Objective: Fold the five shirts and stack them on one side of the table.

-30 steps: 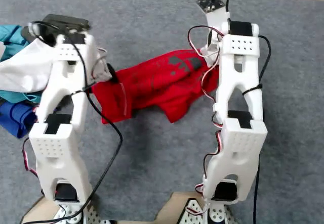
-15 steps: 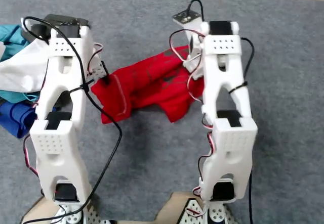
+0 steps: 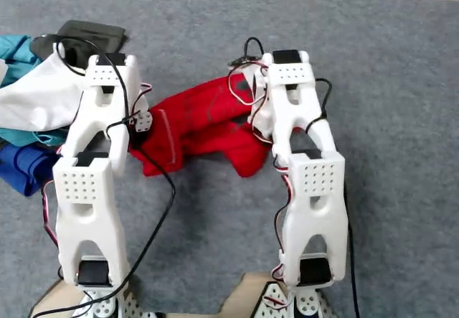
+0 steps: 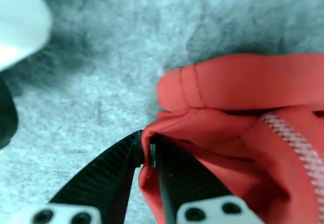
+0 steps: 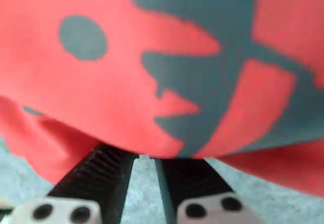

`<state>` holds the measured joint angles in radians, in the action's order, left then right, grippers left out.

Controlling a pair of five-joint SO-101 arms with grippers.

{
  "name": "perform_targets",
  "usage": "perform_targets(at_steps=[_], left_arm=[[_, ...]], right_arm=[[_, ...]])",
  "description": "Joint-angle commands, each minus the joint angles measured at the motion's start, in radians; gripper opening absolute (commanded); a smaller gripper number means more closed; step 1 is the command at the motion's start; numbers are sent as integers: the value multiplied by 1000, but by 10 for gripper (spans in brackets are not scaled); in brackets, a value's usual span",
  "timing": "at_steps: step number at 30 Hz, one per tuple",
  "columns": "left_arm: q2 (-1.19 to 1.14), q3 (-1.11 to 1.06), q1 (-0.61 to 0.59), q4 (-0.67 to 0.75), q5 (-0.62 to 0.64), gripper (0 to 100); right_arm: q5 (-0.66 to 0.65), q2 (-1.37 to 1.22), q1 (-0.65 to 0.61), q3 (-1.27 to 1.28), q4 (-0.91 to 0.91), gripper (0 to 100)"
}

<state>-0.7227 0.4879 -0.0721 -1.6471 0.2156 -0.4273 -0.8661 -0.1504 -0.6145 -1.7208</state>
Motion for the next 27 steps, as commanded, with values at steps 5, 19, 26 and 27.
perform_targets(at_steps=[5,19,26,27], left_arm=[[12,83,-11,-112,-141,19],[220,-232,-29,-112,-351,19],[478,-239,-35,-110,-336,19],[507,-239,-35,-110,-305,19]], right_arm=[[-120,160,67,88,-63,23],[-402,722,137,602,-12,24],[-256,696,12,591,126,99],[-233,676,-15,591,161,142]])
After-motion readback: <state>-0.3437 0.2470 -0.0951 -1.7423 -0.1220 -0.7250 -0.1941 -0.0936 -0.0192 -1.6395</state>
